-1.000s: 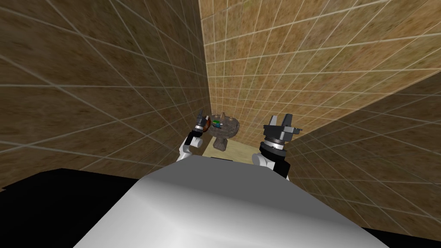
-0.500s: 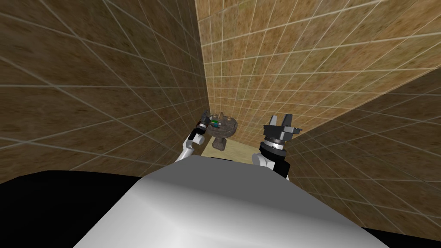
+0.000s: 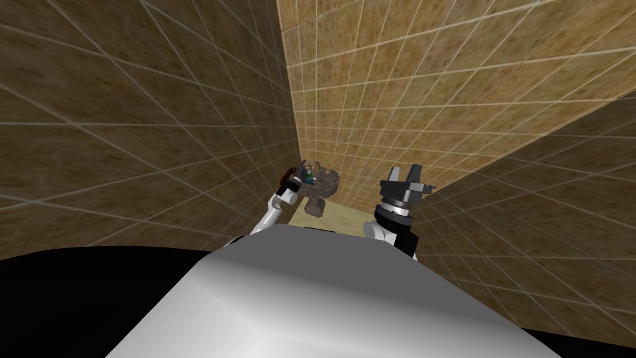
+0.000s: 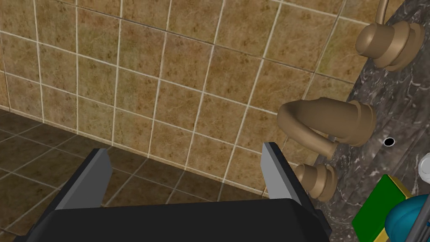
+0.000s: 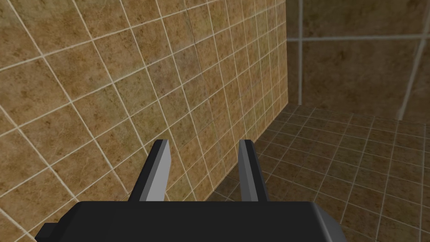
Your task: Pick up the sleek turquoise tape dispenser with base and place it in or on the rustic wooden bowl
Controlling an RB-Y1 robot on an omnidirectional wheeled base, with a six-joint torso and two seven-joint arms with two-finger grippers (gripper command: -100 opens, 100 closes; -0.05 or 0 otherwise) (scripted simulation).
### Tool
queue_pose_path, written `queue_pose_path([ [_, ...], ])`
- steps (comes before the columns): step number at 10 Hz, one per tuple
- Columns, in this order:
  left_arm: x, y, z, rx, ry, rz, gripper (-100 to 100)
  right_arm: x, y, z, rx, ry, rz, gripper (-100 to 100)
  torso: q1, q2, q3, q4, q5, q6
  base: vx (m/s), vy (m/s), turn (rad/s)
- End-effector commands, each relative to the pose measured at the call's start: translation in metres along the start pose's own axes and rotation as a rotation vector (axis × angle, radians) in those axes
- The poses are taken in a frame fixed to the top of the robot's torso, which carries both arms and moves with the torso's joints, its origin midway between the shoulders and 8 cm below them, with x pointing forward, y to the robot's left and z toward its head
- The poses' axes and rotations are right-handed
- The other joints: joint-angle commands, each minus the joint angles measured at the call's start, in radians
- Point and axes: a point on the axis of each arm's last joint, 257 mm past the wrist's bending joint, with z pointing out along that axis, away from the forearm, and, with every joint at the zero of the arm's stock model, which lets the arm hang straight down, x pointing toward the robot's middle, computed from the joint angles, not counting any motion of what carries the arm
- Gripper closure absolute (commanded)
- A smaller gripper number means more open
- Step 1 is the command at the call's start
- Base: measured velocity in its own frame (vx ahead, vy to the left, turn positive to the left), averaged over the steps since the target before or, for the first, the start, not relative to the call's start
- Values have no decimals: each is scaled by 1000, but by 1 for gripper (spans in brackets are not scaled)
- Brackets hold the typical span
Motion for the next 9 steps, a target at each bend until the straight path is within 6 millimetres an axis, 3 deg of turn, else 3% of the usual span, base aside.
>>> queue_pose_path([
  [1, 2, 14, 6, -51, 4, -17, -100, 0, 0, 0, 0, 0, 0, 0, 0, 0, 0, 0, 0, 0, 4, -64, 2],
  [2, 2, 14, 5, -54, 4, -17, -100, 0, 0, 0, 0, 0, 0, 0, 1, 0, 0, 0, 0, 0, -2, -23, 3],
  [5, 7, 43, 23, -166, 28, -67, -100, 0, 0, 0, 0, 0, 0, 0, 3, 0, 0, 0, 0, 0, -2, -51, -3],
  [9, 6, 69, 27, -271, 26, -84, -100, 0, 0, 0, 0, 0, 0, 0, 3, 0, 0, 0, 1, 0, 5, -37, -1],
])
